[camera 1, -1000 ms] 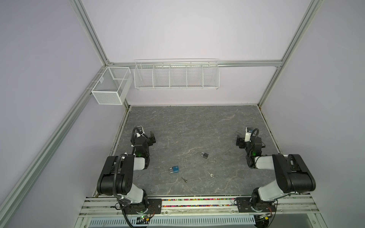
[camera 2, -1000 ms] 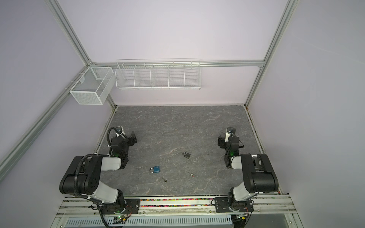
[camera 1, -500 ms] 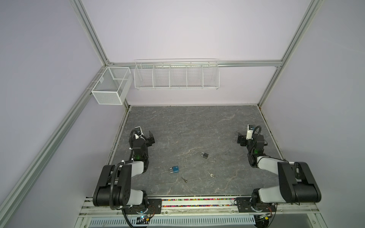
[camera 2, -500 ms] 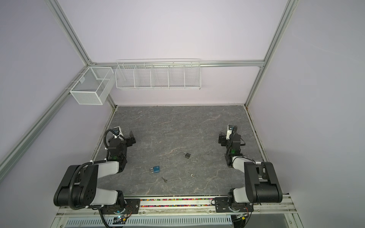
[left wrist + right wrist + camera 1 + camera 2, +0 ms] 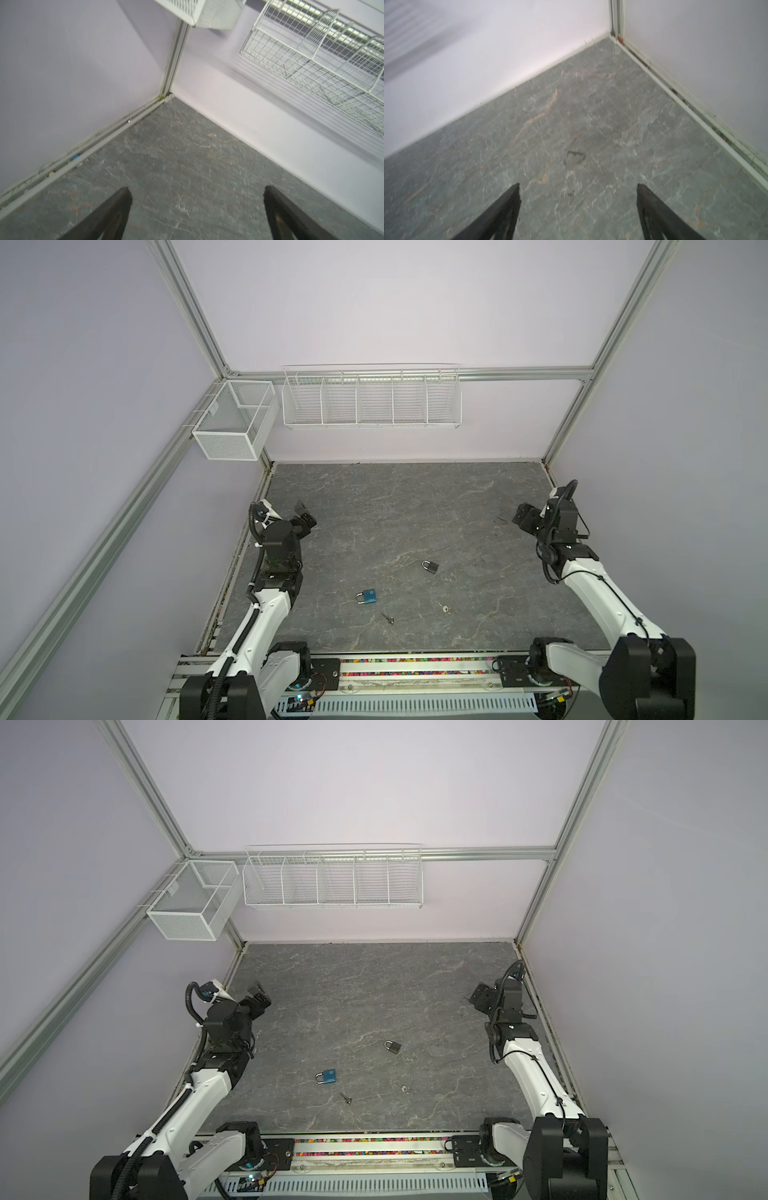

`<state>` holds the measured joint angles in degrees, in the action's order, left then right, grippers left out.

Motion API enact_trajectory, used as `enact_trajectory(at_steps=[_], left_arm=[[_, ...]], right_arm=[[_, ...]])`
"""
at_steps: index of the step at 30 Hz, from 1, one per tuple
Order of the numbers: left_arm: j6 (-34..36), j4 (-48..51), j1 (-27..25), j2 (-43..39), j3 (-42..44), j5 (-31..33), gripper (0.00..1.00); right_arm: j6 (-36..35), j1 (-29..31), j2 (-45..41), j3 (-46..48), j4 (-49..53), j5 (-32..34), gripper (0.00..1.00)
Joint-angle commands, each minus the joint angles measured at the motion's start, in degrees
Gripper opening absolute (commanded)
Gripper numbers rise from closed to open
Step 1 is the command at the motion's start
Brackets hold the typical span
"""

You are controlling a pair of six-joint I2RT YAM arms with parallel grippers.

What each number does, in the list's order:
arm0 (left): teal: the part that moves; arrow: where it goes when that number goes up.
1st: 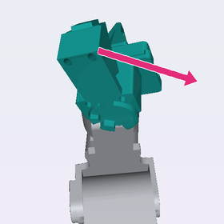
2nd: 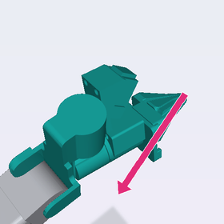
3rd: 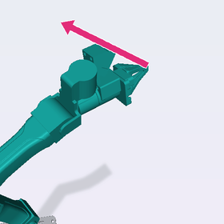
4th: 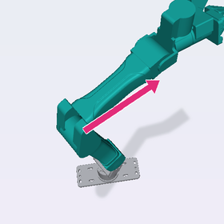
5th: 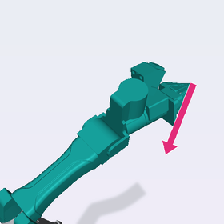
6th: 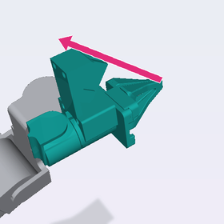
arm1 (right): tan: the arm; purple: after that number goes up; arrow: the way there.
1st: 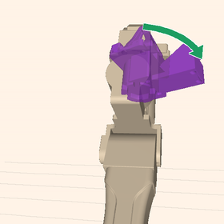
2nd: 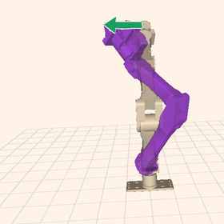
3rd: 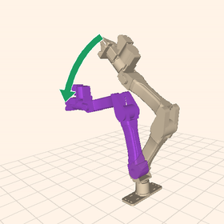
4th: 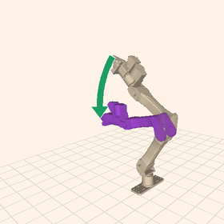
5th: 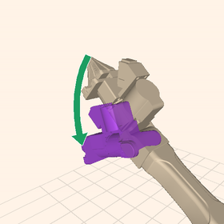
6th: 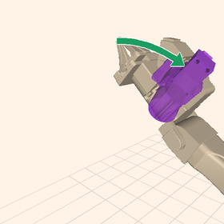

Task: Unlock with the key
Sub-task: 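Reach the right gripper toward the silver key while the left arm lifts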

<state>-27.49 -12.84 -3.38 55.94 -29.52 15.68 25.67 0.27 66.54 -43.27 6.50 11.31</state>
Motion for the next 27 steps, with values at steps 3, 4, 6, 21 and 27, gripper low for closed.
enact_trajectory(at_steps=[3,4,6,21,27], left_arm=[[-7.4,11.0,0.2,-3.1,-1.6,-13.1,0.99],[-7.8,12.5,-0.1,-3.9,-1.5,-14.5,0.99],[-8.9,17.7,-0.9,-5.3,-2.3,-14.9,0.99],[-11.8,44.4,-11.1,-19.9,-2.6,-21.2,0.99],[-14.8,47.8,-16.7,-19.7,-1.9,-21.0,0.99]], right_arm=[[1.4,8.7,1.9,-4.9,17.9,-1.0,0.88],[1.3,10.9,2.1,-5.7,19.6,-0.4,0.88],[2.0,16.2,2.2,-6.6,22.3,0.1,0.89],[14.2,58.7,12.7,-19.0,38.5,10.5,0.92],[16.1,67.3,23.2,-25.4,37.0,7.0,0.97]])
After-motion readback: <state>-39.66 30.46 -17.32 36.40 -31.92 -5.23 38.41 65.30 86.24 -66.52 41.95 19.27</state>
